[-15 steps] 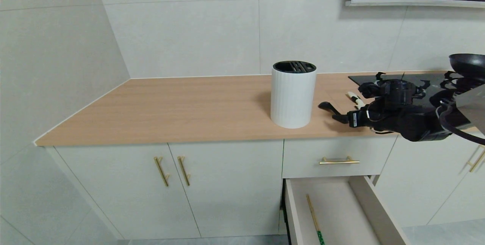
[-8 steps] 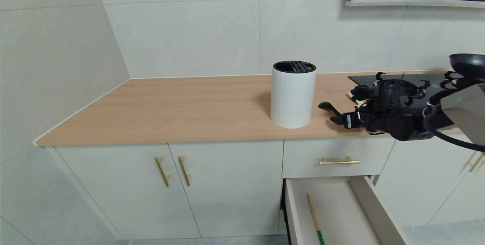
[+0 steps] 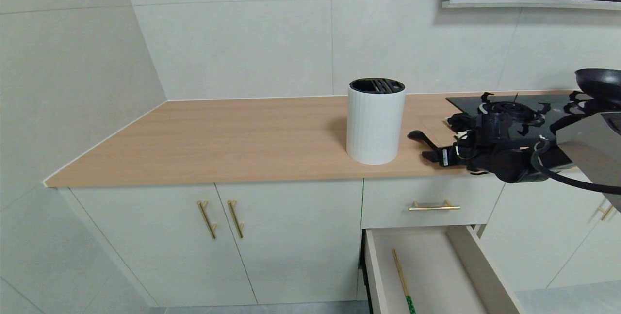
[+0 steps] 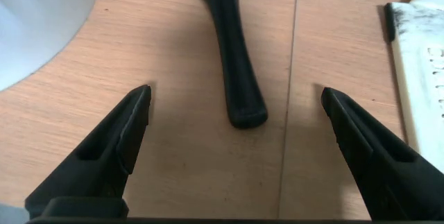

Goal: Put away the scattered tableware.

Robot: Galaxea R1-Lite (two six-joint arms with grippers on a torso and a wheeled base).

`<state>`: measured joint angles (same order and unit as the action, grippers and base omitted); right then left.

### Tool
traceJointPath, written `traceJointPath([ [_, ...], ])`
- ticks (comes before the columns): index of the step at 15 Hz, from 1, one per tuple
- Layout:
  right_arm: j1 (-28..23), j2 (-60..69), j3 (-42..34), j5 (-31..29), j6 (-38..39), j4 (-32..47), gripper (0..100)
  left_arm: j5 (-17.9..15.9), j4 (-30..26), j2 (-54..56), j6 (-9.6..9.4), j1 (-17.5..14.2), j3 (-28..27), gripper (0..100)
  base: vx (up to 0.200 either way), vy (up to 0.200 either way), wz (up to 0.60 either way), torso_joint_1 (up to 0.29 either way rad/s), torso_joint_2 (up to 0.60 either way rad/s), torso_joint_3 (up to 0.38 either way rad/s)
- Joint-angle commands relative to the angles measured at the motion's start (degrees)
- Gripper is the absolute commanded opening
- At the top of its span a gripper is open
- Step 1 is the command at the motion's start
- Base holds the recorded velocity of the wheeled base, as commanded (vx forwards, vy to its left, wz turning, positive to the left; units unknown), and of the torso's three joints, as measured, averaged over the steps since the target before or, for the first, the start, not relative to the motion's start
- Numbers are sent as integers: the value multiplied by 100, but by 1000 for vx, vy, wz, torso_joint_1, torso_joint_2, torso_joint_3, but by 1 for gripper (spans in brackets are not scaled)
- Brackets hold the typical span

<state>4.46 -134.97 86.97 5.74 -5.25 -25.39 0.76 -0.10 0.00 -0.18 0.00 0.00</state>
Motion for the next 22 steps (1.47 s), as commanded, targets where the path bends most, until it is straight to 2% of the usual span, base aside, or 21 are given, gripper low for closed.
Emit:
traceJointPath([
  [1, 2, -11, 13, 6, -2, -1, 100, 4, 1, -9, 1, 0, 0, 100, 0, 0, 0, 0, 0, 0],
  [2, 2, -11, 13, 6, -2, -1, 100, 4, 1, 0, 1, 0, 0, 100, 0, 0, 0, 0, 0, 0],
  [3, 2, -29, 31, 6, -2, -1, 0, 4, 1, -9, 1, 0, 0, 100, 0, 0, 0, 0, 0, 0],
  [11, 2, -47, 75, 6, 16, 43, 0, 4, 1, -9, 1, 0, 0, 100, 0, 0, 0, 0, 0, 0],
  [13, 11, 85, 84, 6, 95, 289, 0, 4, 1, -9, 1, 0, 0, 100, 0, 0, 0, 0, 0, 0],
  [14, 11, 349, 101, 50, 244, 843, 0, 4, 1, -9, 1, 0, 0, 100, 0, 0, 0, 0, 0, 0],
  [15, 2, 446, 110, 67, 297, 1045, 0, 4, 1, -9, 1, 0, 0, 100, 0, 0, 0, 0, 0, 0],
  [16, 2, 850, 286, 111, 525, 1906, 0, 4, 1, -9, 1, 0, 0, 100, 0, 0, 0, 0, 0, 0],
  [19, 20, 1667, 417, 111, 736, 3541, 0, 4, 1, -9, 1, 0, 0, 100, 0, 0, 0, 0, 0, 0],
  [21, 204, 2265, 233, 103, 991, 4209, 0, 4, 1, -9, 1, 0, 0, 100, 0, 0, 0, 0, 0, 0],
  [22, 275, 2573, -13, 103, 1167, 4288, 0, 4, 1, -9, 1, 0, 0, 100, 0, 0, 0, 0, 0, 0],
])
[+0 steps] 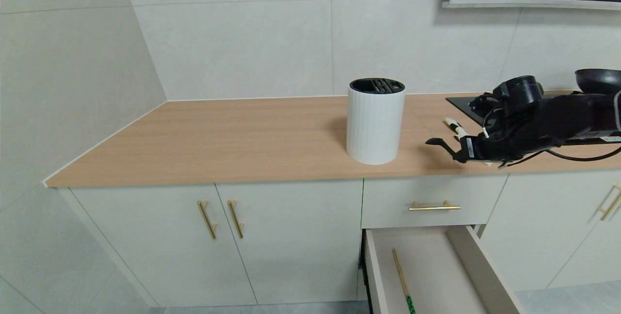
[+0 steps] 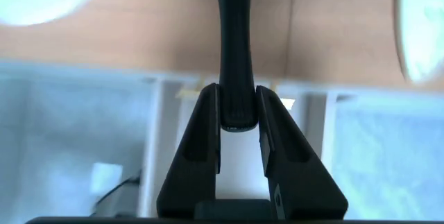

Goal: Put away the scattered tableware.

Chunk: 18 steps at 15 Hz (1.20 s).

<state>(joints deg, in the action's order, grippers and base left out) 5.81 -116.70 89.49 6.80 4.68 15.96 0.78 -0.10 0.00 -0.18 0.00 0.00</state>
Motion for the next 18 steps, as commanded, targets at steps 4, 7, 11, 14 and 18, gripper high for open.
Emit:
traceJointPath([
  [4, 297, 1589, -977, -30, 323, 153, 0, 1, 1, -9, 1, 0, 0, 100, 0, 0, 0, 0, 0, 0],
  [7, 403, 2239, -2173, -39, 411, -374, 0, 1, 1, -9, 1, 0, 0, 100, 0, 0, 0, 0, 0, 0],
  [11, 464, 2398, -3350, -65, 323, -1939, 0, 1, 1, -9, 1, 0, 0, 100, 0, 0, 0, 0, 0, 0],
  [14, 464, 2354, -3465, -65, 305, -2141, 0, 1, 1, -9, 1, 0, 0, 100, 0, 0, 0, 0, 0, 0],
  [18, 464, 2345, -3544, -56, 121, -2141, 0, 1, 1, -9, 1, 0, 0, 100, 0, 0, 0, 0, 0, 0],
])
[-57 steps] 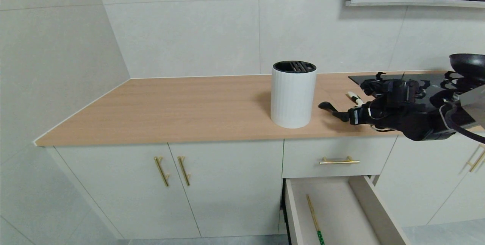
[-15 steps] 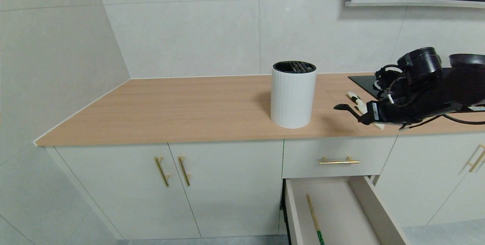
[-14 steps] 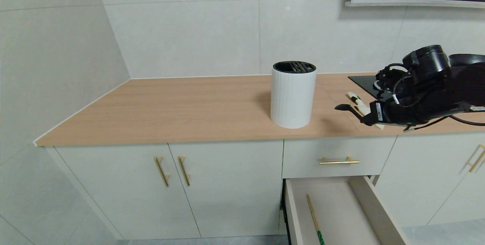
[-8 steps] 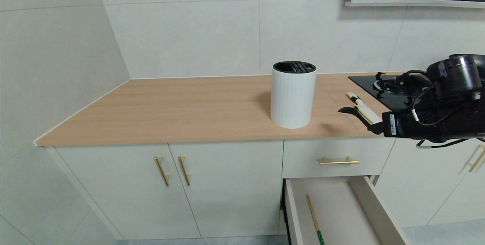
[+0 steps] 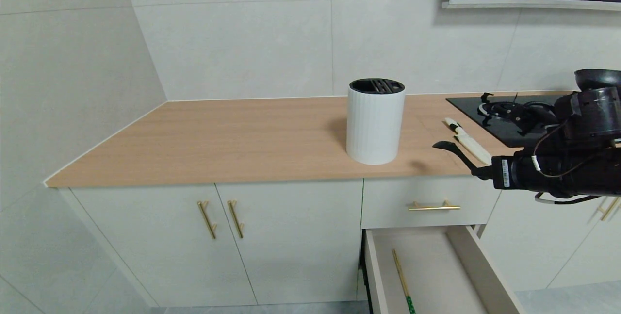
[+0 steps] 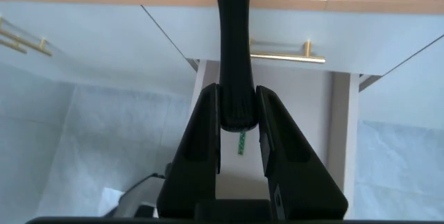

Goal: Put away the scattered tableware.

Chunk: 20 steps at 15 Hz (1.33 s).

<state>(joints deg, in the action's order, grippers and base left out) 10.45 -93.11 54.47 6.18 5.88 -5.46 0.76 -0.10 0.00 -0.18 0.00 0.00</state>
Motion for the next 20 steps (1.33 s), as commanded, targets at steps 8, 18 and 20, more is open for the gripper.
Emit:
traceJointPath([
  [8, 1, -119, -121, 6, -192, 1, 0, 4, 1, -9, 1, 0, 0, 100, 0, 0, 0, -153, 355, 203],
  [18, 1, -436, -121, -3, -262, -8, 0, 4, 1, -9, 1, 0, 0, 100, 0, 0, 0, -181, 475, 291],
  [20, 1, -471, -121, -12, -271, -8, 0, 4, 1, -9, 1, 0, 0, 100, 0, 0, 0, -139, 454, 312],
])
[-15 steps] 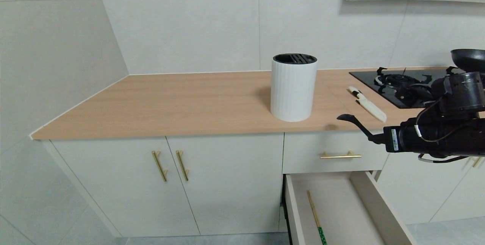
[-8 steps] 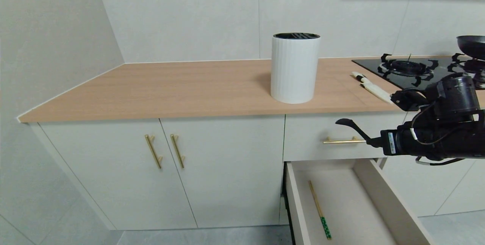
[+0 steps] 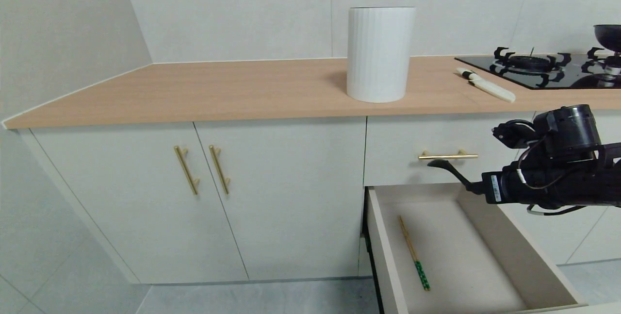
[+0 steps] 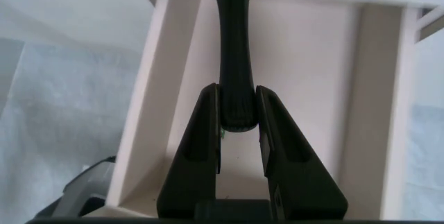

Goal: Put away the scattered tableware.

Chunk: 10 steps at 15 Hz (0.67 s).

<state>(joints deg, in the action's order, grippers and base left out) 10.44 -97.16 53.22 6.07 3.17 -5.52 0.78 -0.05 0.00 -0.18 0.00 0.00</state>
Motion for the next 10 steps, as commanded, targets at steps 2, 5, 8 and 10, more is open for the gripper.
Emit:
traceJointPath([
  [2, 2, -75, 4, -1, -1, -1, 0, 1, -4, -9, 1, 0, 0, 100, 0, 0, 0, -119, 452, 327],
  [5, 2, -66, -5, -1, -1, 7, 0, 1, -4, -9, 1, 0, 0, 100, 0, 0, 0, -38, 159, 111],
  [8, 2, -84, 4, -1, -1, 7, 0, 1, -4, -9, 1, 0, 0, 100, 0, 0, 0, 0, 0, 0],
  [10, 2, -295, 30, -9, -1, -28, 0, 1, -4, -9, 1, 0, 0, 100, 0, 0, 0, 0, 0, 0],
])
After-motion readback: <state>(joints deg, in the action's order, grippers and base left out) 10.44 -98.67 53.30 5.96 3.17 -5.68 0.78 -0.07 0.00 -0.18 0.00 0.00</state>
